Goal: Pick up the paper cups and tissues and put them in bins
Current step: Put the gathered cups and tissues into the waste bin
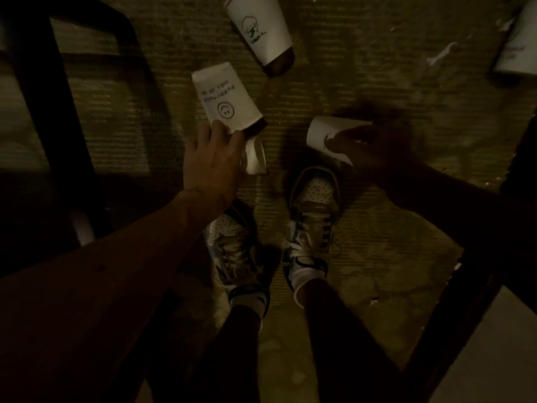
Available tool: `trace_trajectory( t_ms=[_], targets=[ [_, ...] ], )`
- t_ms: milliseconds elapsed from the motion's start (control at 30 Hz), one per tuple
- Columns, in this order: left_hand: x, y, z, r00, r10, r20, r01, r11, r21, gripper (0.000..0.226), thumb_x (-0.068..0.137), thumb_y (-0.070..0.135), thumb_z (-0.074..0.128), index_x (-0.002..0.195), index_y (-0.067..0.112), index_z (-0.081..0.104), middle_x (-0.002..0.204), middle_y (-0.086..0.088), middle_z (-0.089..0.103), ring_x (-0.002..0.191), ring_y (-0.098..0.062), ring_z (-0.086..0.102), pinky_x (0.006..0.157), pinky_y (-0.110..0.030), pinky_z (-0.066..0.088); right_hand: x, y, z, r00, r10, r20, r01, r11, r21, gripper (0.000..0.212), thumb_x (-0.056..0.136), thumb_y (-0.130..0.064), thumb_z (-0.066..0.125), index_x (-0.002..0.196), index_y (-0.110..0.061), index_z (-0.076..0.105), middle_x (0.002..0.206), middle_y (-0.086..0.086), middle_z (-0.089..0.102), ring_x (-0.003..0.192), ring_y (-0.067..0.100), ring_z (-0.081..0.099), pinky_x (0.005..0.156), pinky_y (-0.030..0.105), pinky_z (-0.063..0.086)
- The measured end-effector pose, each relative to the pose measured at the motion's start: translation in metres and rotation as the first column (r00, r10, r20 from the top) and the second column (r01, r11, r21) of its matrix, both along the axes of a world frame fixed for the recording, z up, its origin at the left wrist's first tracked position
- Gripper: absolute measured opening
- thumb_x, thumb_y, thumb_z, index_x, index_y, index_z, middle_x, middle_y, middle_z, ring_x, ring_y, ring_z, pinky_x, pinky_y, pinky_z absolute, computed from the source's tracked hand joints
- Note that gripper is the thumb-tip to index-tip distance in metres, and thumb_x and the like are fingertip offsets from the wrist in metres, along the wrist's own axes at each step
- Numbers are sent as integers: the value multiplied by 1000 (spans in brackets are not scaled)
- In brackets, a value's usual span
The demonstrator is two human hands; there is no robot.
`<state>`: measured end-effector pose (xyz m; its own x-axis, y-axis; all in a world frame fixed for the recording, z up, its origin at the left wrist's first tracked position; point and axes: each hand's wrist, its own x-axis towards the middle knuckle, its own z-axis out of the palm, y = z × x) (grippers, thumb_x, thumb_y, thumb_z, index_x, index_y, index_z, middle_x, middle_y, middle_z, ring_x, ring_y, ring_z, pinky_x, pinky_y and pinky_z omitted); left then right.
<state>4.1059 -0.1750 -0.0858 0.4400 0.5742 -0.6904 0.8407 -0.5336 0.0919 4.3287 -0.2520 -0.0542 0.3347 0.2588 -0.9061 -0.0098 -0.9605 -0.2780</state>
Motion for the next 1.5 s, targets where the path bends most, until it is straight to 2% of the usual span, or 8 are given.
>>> trace_trajectory(
  t_ms=[133, 333, 433, 633, 767, 967, 1200, 1500],
  targets=[
    [-8, -7, 12, 979, 202, 12, -199, 972, -126, 74, 77, 53, 72, 134, 16, 44, 137, -11, 48, 127, -34, 40, 101, -49, 36, -12, 3, 5, 994, 109, -29, -107, 992, 69, 39, 87, -25, 70, 123, -12, 62, 132, 5, 52, 108, 10, 49, 74, 13, 45],
    [14, -4, 36, 630, 771, 90, -592, 552, -588, 59, 66, 55, 81, 109, 19, 64, 96, 7, 69, 92, -15, 68, 80, -40, 58, -27, 4, 20, 908, 418, -35, -404, 895, 187, 96, 47, -76, 63, 124, -19, 63, 114, -4, 54, 102, 11, 56, 72, 19, 43],
    [24, 4, 45, 573, 814, 97, -503, 443, -742, 43, 77, 51, 76, 103, 17, 70, 95, -2, 74, 89, -22, 71, 80, -50, 58, -21, 3, 22, 918, 395, -25, -381, 898, 220, 62, 63, -55, 79, 115, -23, 67, 97, -17, 50, 81, -5, 50, 59, 7, 40],
    [42, 23, 49, 597, 793, 119, -481, 472, -739, 33, 90, 46, 63, 95, 15, 71, 85, 4, 74, 78, -11, 70, 66, -26, 56, -10, 10, 21, 958, 287, 3, -280, 935, 218, 35, 76, -28, 80, 99, -4, 71, 125, 13, 57, 113, 24, 56, 93, 45, 50],
    [45, 41, 33, 579, 777, 246, -665, 625, -408, 49, 89, 55, 59, 122, 19, 59, 109, 4, 63, 97, -8, 63, 77, -27, 55, -7, 5, 16, 978, 196, 68, -206, 955, 215, 45, 80, -29, 77, 111, 2, 66, 119, 7, 58, 99, 15, 56, 83, 33, 50],
    [33, 75, -15, 925, 379, -10, -379, 924, -47, 95, 80, 58, 69, 154, 29, 18, 157, -20, 17, 144, -42, 14, 111, -59, 21, -9, -8, 1, 988, 141, 66, -153, 959, 238, 30, 81, -29, 77, 93, -3, 69, 88, -5, 61, 76, -1, 59, 54, 3, 44],
    [24, 71, -35, 785, 610, 108, -595, 791, -141, 127, 60, 38, 91, 153, 11, 9, 153, -16, 31, 140, -34, 32, 111, -50, 35, -11, -25, -4, 988, 132, 86, -149, 958, 244, 23, 80, -30, 78, 64, -30, 62, 70, -15, 60, 58, -10, 59, 50, 8, 47],
    [35, 53, 85, 642, 747, 176, -678, 659, -324, 57, 78, 37, 79, 124, 8, 60, 106, 5, 61, 94, -10, 58, 64, -17, 49, -10, -22, 80, 963, 155, 219, -197, 963, 183, 29, 79, -38, 78, 92, -14, 69, 80, -5, 61, 71, 5, 57, 65, 26, 49]
  ],
)
